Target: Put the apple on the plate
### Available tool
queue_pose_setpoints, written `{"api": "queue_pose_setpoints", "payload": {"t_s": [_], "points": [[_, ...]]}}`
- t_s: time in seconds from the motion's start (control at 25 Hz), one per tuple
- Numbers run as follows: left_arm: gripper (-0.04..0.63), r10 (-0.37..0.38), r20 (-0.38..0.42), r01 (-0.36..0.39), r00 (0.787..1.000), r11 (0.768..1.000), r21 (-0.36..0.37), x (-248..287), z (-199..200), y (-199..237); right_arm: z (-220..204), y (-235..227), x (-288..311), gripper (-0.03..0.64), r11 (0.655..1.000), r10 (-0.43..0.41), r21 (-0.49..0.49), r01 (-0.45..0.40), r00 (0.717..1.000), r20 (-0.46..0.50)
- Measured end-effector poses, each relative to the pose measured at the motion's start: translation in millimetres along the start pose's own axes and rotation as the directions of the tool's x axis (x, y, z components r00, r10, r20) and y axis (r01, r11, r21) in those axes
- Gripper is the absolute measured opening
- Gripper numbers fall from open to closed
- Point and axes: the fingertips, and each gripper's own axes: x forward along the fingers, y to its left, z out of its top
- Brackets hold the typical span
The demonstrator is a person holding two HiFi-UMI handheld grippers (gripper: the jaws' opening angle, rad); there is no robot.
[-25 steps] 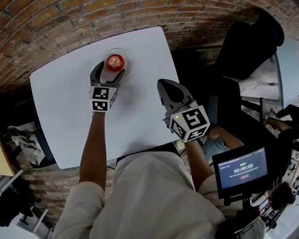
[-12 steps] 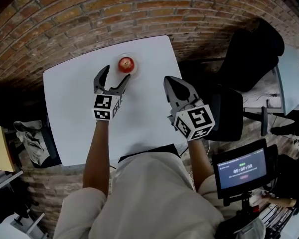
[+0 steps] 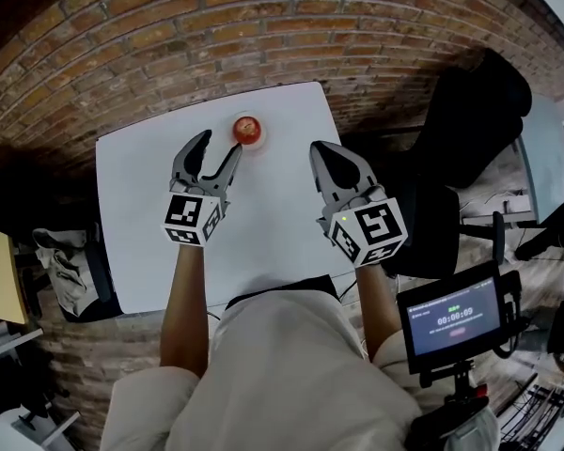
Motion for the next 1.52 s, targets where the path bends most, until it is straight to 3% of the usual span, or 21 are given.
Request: {"api": "queue_pose_setpoints", "payload": {"t_s": [0.28, 0.48, 0.8, 1.0, 1.52], "points": [[0.221, 0.018, 0.022, -0.020, 1.000, 0.998, 0.065, -24.3, 49.8, -3.8, 30.9, 6.6, -10.9, 0.003, 0.999, -0.004, -0.038, 0.007, 0.997, 0.073], [0.159, 0.022, 0.097, -0.033, 0.995, 0.993, 0.115, -44.4, 86.3, -11.9, 56.0, 6.9, -18.6, 0.003, 0.998, -0.008, -0.064, 0.016, 0.993, 0.116], [0.051, 0.028, 0.137, -0.039, 0.990, 0.996, 0.080, -56.5, 112.1, -19.8, 78.4, 19.7, -24.1, 0.003, 0.994, 0.018, -0.111, -0.001, 0.987, 0.157], [0.010, 0.024, 0.149, -0.042, 0.988, 0.993, 0.113, -60.4, 117.5, -28.3, 89.4, 25.7, -24.7, 0.003, 0.992, 0.034, -0.129, -0.013, 0.986, 0.166], [0.008, -0.003, 0.164, -0.026, 0.986, 0.984, 0.174, -59.9, 126.8, -37.6, 92.1, 28.9, -16.9, 0.003, 0.986, 0.026, -0.169, 0.001, 0.987, 0.161]]}}
